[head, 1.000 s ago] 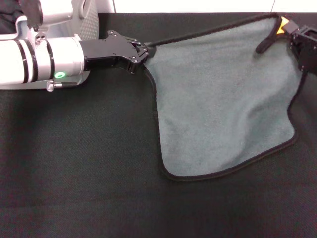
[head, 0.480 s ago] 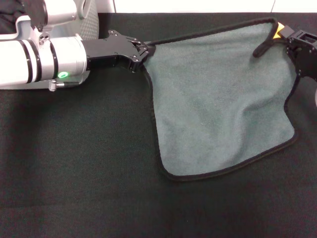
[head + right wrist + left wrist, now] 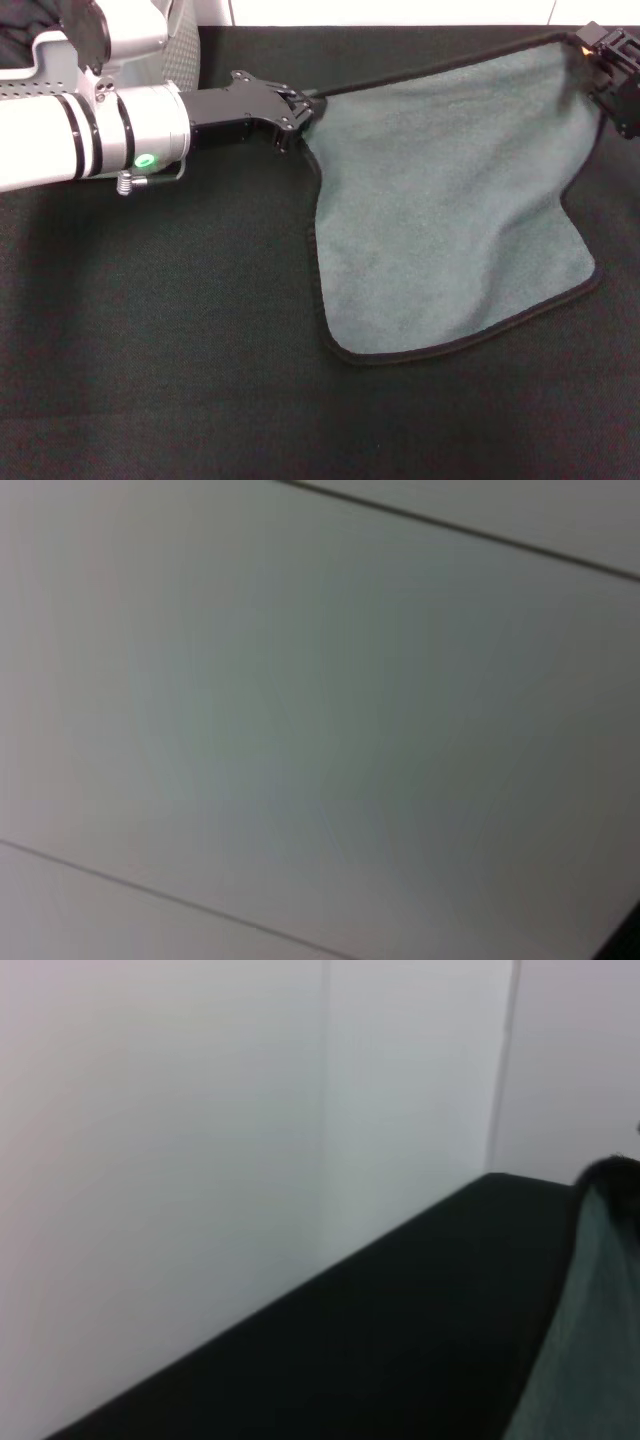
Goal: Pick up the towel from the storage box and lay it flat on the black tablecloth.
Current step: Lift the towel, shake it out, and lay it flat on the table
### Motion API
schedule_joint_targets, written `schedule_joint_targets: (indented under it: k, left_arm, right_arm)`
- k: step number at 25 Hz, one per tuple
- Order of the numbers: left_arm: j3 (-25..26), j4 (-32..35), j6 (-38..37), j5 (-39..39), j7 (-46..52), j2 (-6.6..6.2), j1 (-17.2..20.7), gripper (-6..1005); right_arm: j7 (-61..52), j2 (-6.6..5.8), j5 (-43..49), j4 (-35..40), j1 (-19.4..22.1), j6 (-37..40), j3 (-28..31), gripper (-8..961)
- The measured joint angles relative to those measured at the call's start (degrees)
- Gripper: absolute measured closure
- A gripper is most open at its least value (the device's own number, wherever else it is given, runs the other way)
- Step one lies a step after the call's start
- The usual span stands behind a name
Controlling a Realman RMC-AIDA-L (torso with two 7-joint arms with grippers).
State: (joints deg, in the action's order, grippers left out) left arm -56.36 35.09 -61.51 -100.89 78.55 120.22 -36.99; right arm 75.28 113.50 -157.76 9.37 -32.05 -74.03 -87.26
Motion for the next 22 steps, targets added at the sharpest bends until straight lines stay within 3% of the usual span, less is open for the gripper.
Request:
schedule_joint_targets:
  k: [5, 10, 15, 18, 22]
  left_arm:
    - [0.02, -1.03, 3.65, 0.36, -0.39, -0.2, -0.5, 878]
    - [0.13, -1.08, 3.8, 0.66, -1.63, -0.21, 0.32, 872]
    - [0.1, -1.08, 3.05, 1.46, -1.68, -0.06, 0.96, 639]
    - [0.06, -1.15, 2.04, 2.61, -1.69, -0.06, 1.51, 398]
    - [-0.28, -1.19, 1.68, 2.76, -1.85, -0.08, 1.7, 367]
  right_arm:
    - [-2.14, -0.84, -0.46, -0.25, -0.51, 3.22, 0.06, 468]
    - [-3.83, -0.25, -0.42, -0.5, -0.06, 4.26, 0.07, 350]
    - [-4.42, 0.49, -0.09, -0.5, 0.89, 4.13, -0.12, 271]
    - [-4.64, 0.81, -0.03, -0.5, 1.26, 4.28, -0.27, 242]
    - [-4.68, 1.23, -0.03, -0.5, 1.71, 4.14, -0.36, 252]
